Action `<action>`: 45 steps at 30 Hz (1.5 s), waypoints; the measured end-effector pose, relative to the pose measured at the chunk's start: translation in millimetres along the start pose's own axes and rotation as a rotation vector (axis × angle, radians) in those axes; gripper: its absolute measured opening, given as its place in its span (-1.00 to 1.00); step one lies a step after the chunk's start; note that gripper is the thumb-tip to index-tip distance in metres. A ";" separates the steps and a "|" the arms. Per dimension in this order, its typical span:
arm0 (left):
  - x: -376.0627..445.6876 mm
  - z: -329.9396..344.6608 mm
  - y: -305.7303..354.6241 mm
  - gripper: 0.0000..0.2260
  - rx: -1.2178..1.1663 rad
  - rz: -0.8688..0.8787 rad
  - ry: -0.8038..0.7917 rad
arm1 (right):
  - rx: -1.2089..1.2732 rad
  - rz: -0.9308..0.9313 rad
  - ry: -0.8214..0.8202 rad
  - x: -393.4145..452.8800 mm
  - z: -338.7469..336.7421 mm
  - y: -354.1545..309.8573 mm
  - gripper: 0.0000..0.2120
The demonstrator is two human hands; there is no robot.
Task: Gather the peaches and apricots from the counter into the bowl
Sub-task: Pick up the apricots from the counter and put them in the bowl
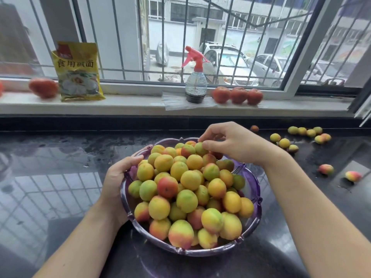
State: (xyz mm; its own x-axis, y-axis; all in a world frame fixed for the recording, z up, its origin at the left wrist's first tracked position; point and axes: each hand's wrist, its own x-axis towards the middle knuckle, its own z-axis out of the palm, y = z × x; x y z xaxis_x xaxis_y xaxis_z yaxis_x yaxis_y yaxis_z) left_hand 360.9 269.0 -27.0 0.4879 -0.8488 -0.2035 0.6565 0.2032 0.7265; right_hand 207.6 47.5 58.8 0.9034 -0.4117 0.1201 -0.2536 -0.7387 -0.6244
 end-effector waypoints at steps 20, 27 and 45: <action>1.3 -2.2 -1.2 -0.56 0.037 -0.007 0.002 | -0.258 0.726 0.945 -39.0 -29.6 176.8 -0.57; 1.9 -3.2 -1.2 -0.58 0.040 0.004 -0.008 | -0.286 0.831 0.730 -33.4 -38.0 204.5 -0.39; 1.5 -3.1 -2.1 -0.60 0.041 0.025 0.002 | -0.451 0.804 0.839 -25.0 -38.1 206.4 -0.53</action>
State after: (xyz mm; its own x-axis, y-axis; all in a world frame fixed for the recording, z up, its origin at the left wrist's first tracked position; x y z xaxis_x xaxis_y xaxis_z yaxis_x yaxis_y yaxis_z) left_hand 362.1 268.8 -30.9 0.5051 -0.8428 -0.1857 0.6198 0.2046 0.7576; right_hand 119.5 -114.9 -43.6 -0.0201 -0.9225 0.3855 -0.8776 -0.1685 -0.4489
